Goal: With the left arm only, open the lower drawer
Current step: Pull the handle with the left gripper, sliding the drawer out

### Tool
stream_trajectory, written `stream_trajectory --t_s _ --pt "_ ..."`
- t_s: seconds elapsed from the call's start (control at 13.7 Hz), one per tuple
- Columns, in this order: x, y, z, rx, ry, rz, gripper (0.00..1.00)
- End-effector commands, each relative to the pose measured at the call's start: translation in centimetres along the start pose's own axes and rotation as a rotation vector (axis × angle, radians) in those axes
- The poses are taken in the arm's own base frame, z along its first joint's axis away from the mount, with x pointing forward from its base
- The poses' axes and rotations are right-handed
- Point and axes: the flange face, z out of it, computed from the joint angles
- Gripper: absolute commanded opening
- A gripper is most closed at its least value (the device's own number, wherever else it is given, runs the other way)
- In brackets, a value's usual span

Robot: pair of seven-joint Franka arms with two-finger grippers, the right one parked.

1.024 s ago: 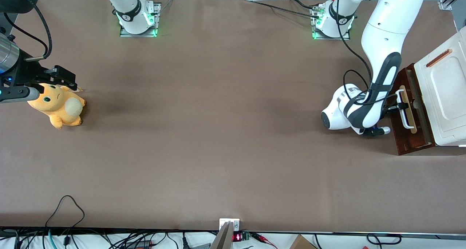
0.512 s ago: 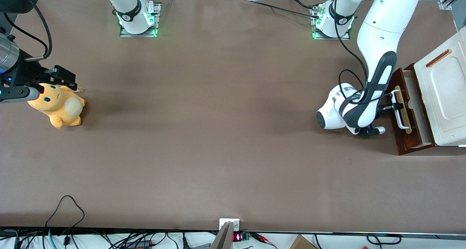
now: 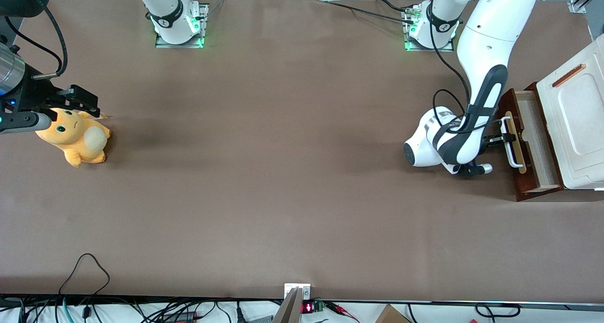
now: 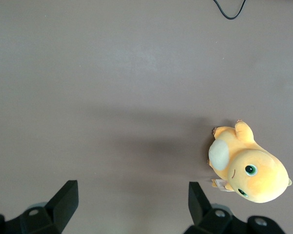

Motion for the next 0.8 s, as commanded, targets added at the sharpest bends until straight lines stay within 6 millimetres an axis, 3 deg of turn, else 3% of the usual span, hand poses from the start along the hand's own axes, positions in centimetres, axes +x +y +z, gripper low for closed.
stream_trajectory --t_s 0.0,0.73 --pt "-0.4 -1.0 -1.9 -0.041 -0.026 -0.013 0.14" --pt "-1.8 -0.5 -4.7 -0.064 -0.044 -0.021 0.14"
